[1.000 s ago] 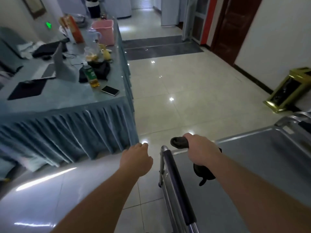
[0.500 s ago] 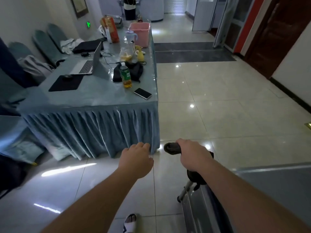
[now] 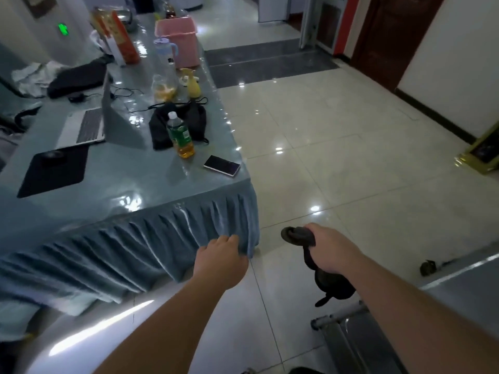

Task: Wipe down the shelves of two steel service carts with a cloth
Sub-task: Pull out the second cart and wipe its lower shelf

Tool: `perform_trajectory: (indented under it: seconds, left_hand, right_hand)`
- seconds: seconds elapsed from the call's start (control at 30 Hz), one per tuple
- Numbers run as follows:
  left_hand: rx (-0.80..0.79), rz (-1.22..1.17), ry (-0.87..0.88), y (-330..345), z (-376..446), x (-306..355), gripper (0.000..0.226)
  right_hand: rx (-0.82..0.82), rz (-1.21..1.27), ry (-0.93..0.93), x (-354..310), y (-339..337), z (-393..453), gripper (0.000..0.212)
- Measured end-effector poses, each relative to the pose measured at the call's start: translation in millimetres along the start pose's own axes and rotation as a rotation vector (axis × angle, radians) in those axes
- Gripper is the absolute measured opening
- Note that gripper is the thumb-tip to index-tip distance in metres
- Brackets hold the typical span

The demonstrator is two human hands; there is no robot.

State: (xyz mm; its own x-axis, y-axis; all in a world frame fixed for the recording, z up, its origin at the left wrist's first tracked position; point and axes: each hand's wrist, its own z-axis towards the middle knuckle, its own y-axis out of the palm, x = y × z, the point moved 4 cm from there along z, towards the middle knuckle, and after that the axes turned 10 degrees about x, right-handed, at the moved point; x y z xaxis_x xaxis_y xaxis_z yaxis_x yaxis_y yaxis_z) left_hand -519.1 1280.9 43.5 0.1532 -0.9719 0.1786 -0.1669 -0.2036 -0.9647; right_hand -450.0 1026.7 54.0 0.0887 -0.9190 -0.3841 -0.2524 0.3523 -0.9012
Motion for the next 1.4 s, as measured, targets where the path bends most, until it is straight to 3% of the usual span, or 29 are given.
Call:
perform_trajectory:
  seconds: [0.27,0.8,1.13,1.4]
  left_hand:
    - [-0.015,0.094,0.205,-7,138,73,0.050]
    - [-0.023,0.158,0.589,-36,418,325,0.057]
    - [-0.152,0.210,0.959,2,583,513,0.059]
    - [-0.289,0.333,1.289,37,629,664,0.061]
  right_hand:
    - [0.059,0.021,0.218,96,-30,85,0.037]
    - [0.156,0.133,0.454,260,-156,272,0.032]
    - [0.227,0.249,0.859,392,-208,338,0.032]
    - [0.259,0.406,1.201,459,-211,309,0.035]
